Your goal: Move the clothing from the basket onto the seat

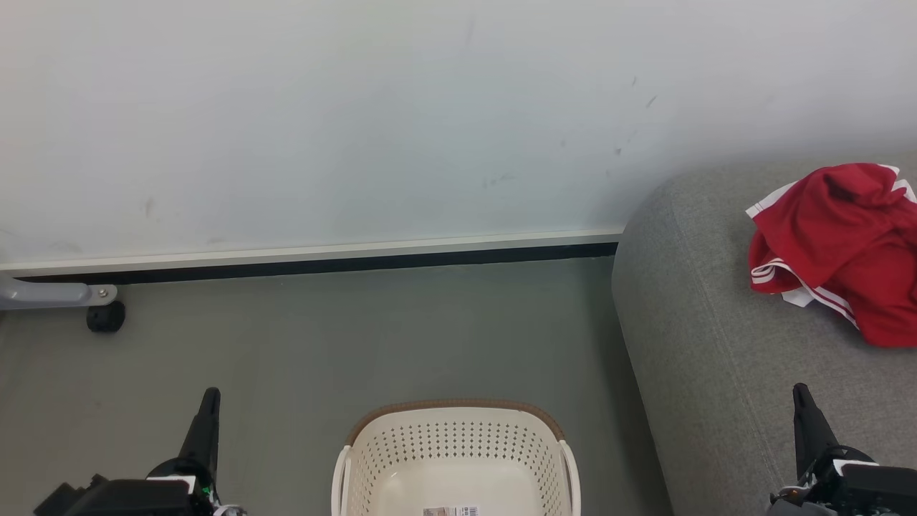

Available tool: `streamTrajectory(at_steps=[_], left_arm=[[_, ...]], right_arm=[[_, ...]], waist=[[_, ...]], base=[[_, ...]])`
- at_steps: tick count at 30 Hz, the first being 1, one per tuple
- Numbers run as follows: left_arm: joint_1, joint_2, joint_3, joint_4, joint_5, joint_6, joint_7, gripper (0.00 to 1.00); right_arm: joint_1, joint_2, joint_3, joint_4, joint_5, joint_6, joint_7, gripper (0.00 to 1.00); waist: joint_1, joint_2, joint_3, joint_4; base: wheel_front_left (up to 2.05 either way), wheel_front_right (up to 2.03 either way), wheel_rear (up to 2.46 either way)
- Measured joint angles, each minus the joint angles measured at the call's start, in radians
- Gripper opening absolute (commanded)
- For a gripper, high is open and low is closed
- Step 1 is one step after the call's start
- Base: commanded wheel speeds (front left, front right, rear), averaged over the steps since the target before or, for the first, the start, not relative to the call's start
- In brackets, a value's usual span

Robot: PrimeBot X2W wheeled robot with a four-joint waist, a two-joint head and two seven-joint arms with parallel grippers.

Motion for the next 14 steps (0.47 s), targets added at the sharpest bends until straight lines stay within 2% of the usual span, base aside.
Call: streamTrajectory(at_steps=[14], left_arm=[[0.000, 0.000, 0.000, 0.000, 0.000, 0.000, 0.000, 0.00]], right_arm=[[0.000, 0.000, 0.000, 0.000, 0.000, 0.000, 0.000, 0.00]], waist=[[0.0000, 0.0000, 0.000, 0.000]], base=[[0.00, 0.00, 0.00]])
